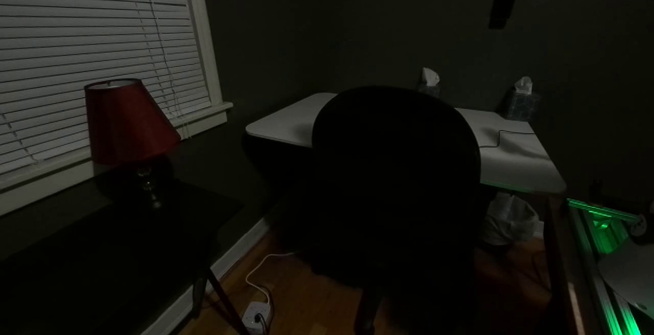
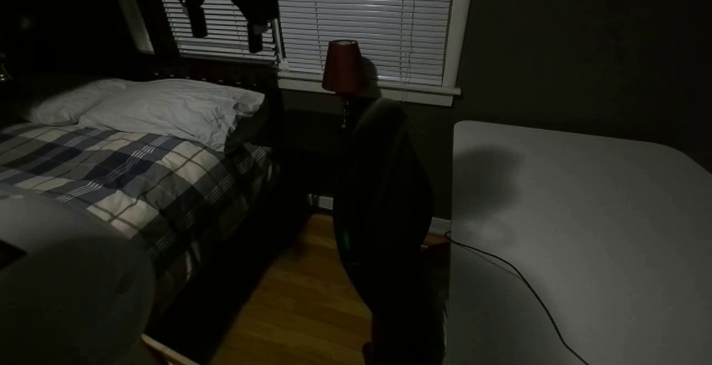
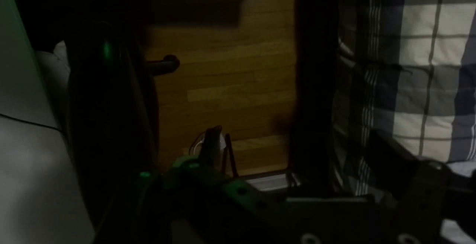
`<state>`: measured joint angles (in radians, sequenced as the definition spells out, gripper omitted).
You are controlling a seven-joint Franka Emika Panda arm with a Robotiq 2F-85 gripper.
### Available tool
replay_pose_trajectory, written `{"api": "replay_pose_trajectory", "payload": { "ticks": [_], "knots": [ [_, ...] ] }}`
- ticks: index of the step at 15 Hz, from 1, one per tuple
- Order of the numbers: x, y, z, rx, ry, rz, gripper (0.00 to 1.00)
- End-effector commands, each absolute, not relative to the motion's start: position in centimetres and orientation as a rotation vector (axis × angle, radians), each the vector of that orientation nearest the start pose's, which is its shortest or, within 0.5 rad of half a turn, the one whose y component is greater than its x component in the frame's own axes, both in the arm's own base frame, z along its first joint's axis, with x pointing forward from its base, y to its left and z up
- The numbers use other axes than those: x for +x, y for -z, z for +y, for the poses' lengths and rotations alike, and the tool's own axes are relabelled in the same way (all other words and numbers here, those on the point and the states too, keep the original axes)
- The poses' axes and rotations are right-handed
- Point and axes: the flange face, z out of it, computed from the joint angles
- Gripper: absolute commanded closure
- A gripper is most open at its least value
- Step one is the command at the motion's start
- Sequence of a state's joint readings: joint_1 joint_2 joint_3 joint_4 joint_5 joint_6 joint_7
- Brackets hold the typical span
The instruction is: Push the black chair out from underneath the table.
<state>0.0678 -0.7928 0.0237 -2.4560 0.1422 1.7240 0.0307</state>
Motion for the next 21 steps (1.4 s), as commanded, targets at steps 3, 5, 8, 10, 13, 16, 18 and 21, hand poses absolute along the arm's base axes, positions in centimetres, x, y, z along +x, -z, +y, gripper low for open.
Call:
{"api": "replay_pose_trajectory", "payload": {
  "ticks": [3, 5, 8, 10, 13, 16, 18, 21],
  "knots": [
    [36.4, -55.0, -1.7, -2.950, 0.263, 0.383, 0.00],
    [37.4, -54.7, -4.0, -2.918, 0.308, 0.541, 0.00],
    [38.8, -53.8, -7.4, -2.841, 0.373, 0.771, 0.00],
    [39.6, -52.8, -9.2, -2.792, 0.398, 0.923, 0.00],
    [40.6, -51.1, -11.8, -2.718, 0.397, 1.153, 0.00],
    [41.4, -49.0, -13.9, -2.629, 0.356, 1.360, 0.00],
    [42.0, -47.6, -14.8, -2.582, 0.328, 1.455, 0.00],
    [42.9, -45.6, -15.8, -2.496, 0.317, 1.581, 0.00]
  ]
}}
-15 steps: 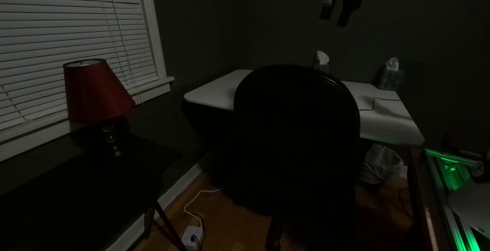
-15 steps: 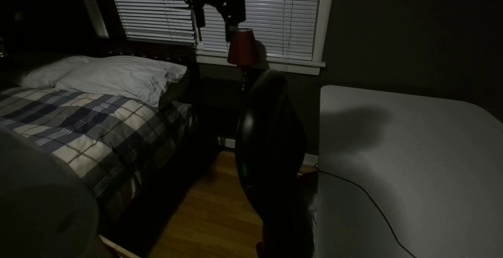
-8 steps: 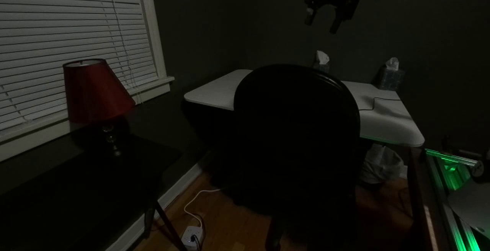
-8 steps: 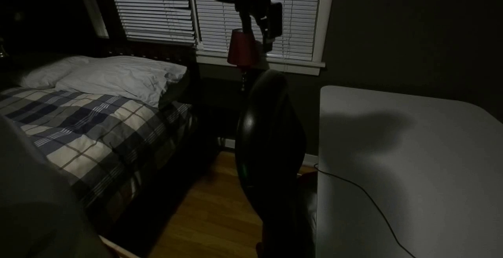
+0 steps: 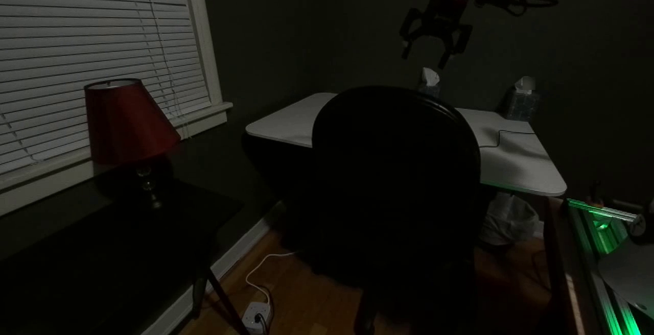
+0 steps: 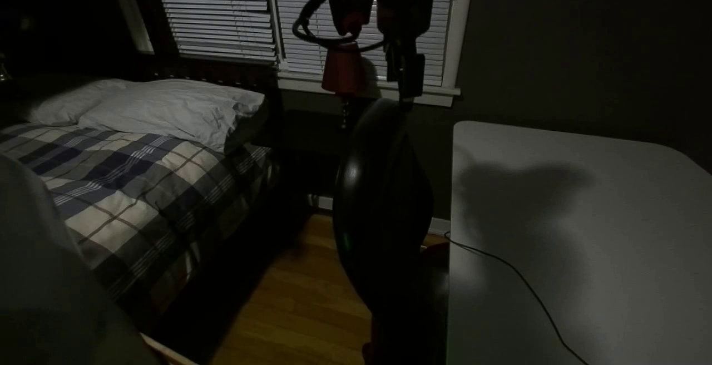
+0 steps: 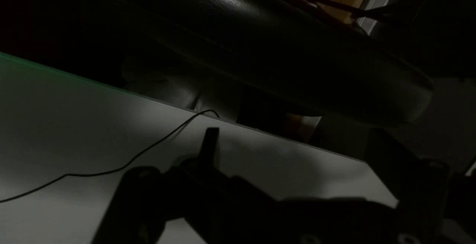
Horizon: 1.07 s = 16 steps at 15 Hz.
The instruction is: Push the black chair out from underneath the table.
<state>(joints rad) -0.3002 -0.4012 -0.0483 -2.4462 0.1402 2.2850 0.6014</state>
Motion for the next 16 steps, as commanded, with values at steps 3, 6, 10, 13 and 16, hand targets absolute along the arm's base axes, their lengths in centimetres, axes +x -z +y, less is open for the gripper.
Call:
{"api": "replay_pose_trajectory", "payload": {
  "ticks": [3, 6, 10, 13, 16],
  "knots": [
    [43.8, -43.8, -16.4, -2.422, 0.342, 1.677, 0.00],
    [44.3, -42.3, -16.7, -2.350, 0.348, 1.758, 0.00],
    [44.4, -42.0, -16.8, -2.320, 0.312, 1.754, 0.00],
    [44.5, -41.7, -16.8, -2.295, 0.296, 1.763, 0.00],
    [44.5, -41.8, -16.8, -2.292, 0.296, 1.764, 0.00]
  ]
}}
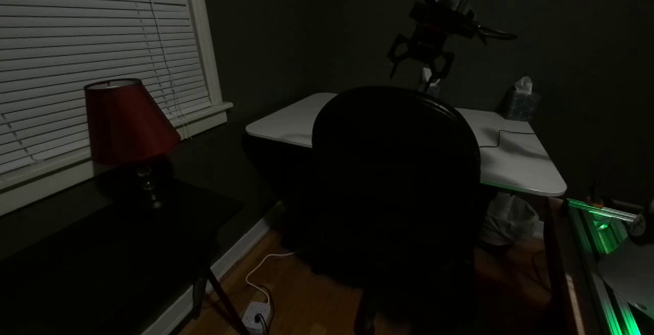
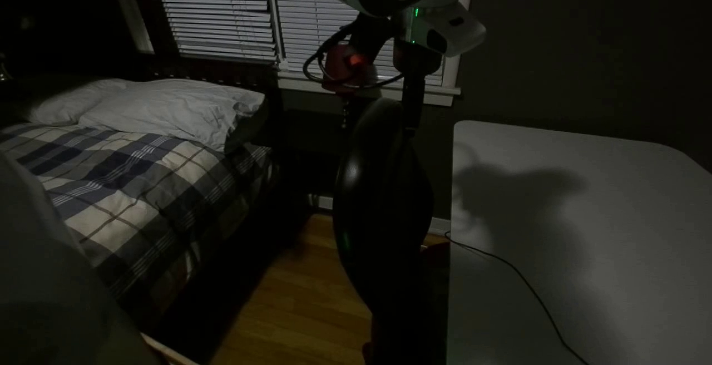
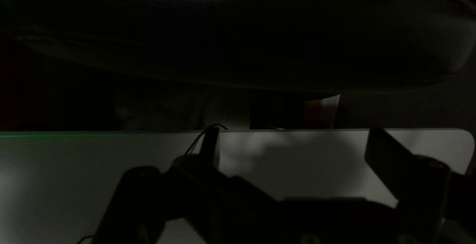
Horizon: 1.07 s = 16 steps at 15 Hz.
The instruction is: Push the black chair out from underneath the table.
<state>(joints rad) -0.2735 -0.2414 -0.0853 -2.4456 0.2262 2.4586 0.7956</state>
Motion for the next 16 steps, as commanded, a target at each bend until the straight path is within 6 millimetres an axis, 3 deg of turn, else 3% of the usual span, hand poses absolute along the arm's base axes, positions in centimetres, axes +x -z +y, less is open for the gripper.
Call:
{"api": "replay_pose_trajectory", "payload": {
  "ticks": [1, 16],
  "knots": [
    [44.5, -41.8, -16.8, -2.292, 0.296, 1.764, 0.00],
    [46.4, -35.6, -17.7, -2.169, 0.088, 1.926, 0.00]
  ]
}}
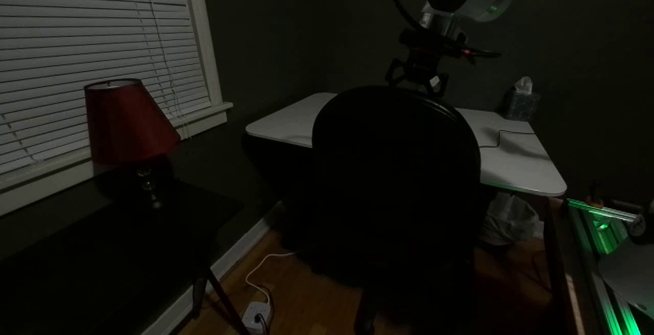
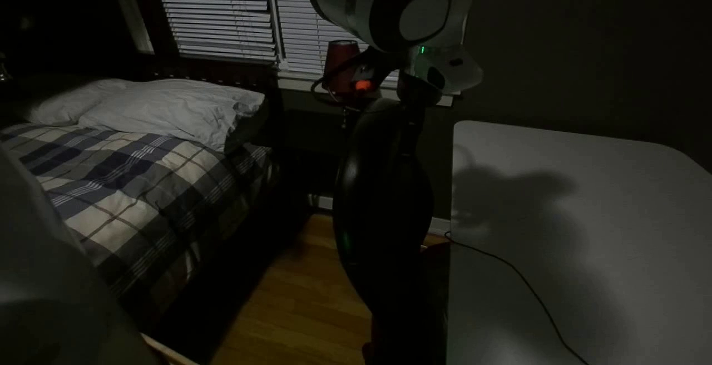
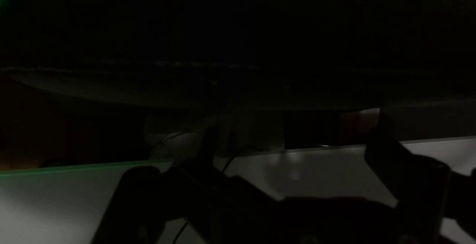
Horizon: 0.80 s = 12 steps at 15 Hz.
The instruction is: Push the black chair out from underneath the table.
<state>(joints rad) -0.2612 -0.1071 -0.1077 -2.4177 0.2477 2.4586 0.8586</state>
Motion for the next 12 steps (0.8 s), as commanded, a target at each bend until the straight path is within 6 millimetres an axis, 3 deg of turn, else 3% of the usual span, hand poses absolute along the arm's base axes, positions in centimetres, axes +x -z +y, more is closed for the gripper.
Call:
{"api": "replay_pose_trajectory", "payload": {
  "ticks": [1, 6, 12],
  "knots": [
    [46.5, -35.3, -17.7, -2.136, 0.073, 1.946, 0.00],
    [46.6, -34.0, -17.2, -2.005, -0.071, 1.966, 0.00],
    [46.3, -32.6, -15.4, -2.001, -0.234, 1.932, 0.00]
  ]
}}
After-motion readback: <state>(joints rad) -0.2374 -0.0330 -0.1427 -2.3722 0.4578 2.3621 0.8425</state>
